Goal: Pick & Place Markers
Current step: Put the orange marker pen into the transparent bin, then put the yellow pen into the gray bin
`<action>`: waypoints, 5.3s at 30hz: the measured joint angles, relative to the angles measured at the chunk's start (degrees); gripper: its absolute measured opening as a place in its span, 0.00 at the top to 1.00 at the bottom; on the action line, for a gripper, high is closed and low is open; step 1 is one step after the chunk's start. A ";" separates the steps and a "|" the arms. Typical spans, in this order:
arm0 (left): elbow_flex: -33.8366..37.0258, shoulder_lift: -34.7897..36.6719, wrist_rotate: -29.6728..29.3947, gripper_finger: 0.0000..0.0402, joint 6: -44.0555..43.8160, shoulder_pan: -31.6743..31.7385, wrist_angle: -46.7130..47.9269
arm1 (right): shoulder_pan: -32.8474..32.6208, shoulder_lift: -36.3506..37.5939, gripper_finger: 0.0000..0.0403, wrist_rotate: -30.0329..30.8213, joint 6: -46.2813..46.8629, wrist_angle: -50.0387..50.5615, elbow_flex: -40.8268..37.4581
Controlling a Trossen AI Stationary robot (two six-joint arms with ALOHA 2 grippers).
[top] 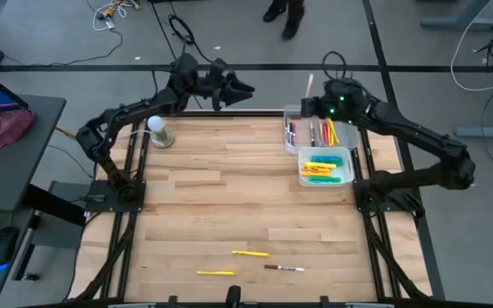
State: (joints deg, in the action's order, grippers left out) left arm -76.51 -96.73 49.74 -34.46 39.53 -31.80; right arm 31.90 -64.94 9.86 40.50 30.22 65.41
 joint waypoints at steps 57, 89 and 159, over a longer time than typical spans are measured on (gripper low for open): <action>0.04 10.49 -16.26 0.70 25.67 -1.52 35.86 | 17.19 -29.55 0.51 -20.58 -3.67 12.71 -0.11; 0.02 23.09 -38.64 0.82 15.82 -30.44 61.47 | -61.32 -5.39 0.59 5.15 3.00 4.76 -9.41; 0.02 23.76 -89.86 0.86 -31.04 -90.13 81.75 | -57.76 -51.02 0.95 5.62 -11.76 -33.01 -3.26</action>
State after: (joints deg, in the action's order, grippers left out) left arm -76.49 -72.97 -40.13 -65.51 -50.61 49.95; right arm -25.86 -115.96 15.48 28.75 -2.79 62.14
